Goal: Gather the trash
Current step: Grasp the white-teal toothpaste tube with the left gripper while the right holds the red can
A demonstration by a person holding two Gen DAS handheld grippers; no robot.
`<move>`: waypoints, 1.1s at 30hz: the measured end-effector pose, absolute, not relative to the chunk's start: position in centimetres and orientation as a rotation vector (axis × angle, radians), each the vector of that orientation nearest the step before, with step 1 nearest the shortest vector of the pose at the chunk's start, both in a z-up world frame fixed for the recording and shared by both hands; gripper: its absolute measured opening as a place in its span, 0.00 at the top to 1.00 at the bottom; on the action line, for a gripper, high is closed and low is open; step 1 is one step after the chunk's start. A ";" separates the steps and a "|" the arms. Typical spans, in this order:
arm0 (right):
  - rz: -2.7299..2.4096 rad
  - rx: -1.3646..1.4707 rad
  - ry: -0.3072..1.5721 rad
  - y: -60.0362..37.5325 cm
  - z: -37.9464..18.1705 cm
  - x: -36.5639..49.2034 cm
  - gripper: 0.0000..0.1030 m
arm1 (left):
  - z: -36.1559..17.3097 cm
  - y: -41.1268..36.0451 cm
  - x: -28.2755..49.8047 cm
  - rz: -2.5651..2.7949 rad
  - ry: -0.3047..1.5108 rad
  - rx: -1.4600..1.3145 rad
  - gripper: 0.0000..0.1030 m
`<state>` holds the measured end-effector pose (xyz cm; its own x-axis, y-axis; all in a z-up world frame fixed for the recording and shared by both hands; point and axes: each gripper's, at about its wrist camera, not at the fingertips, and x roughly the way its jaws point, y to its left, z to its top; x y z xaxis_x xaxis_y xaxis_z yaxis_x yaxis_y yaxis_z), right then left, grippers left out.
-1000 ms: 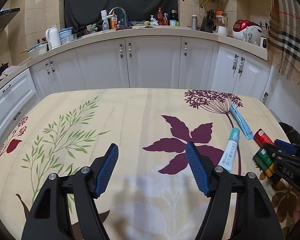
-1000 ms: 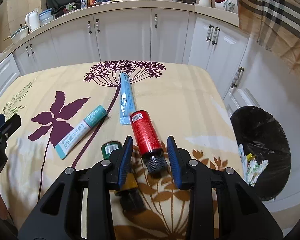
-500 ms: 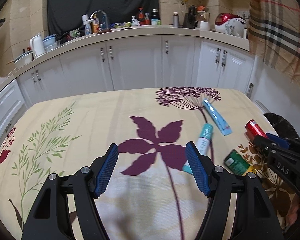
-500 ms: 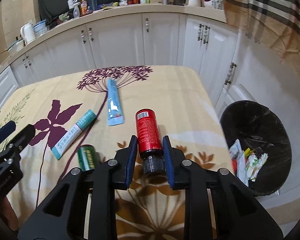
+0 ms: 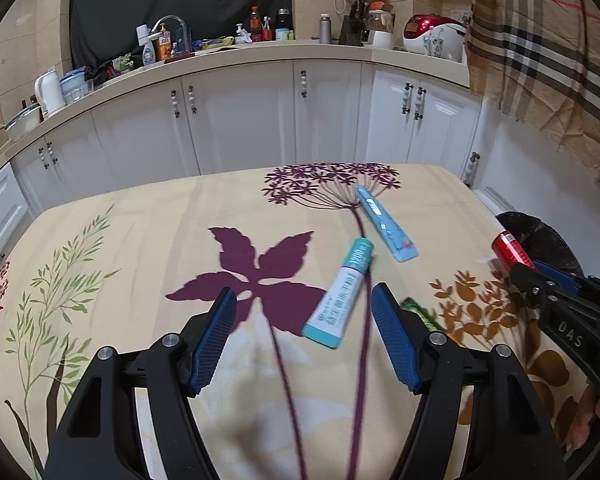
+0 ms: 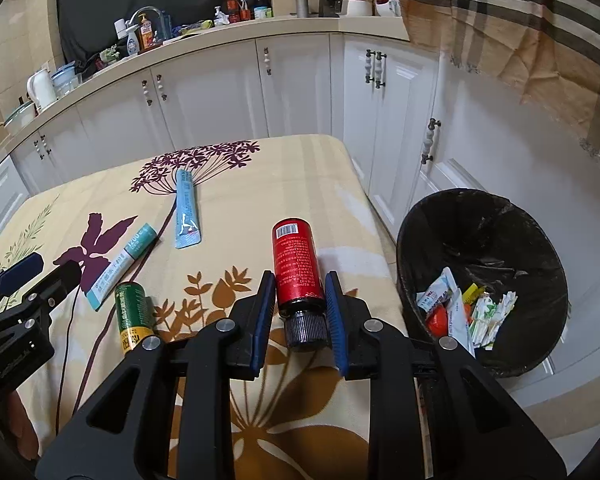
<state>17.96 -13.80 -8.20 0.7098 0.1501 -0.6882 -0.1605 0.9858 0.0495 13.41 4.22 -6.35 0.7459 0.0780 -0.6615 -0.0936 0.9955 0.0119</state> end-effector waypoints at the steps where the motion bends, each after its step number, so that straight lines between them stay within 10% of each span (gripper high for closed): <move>1: 0.173 -0.010 0.762 -14.0 -8.2 17.9 0.76 | -6.3 3.9 13.5 0.097 0.721 -0.015 0.34; 20: 0.175 -0.009 0.757 -14.4 -8.0 17.6 0.76 | -9.1 4.5 16.7 0.048 0.865 -0.005 0.36; 28: 0.182 -0.020 0.766 -13.9 -8.2 17.9 0.76 | -9.3 4.5 16.7 0.035 0.881 0.014 0.73; 33: 0.183 -0.022 0.766 -13.7 -8.2 17.8 0.76 | -9.2 4.8 16.4 0.027 0.875 0.004 0.76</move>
<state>17.80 -13.70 -8.23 0.7058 0.1571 -0.6908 -0.1730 0.9838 0.0470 16.44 4.78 -9.19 0.6406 0.0254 -0.7675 -0.0224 0.9996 0.0144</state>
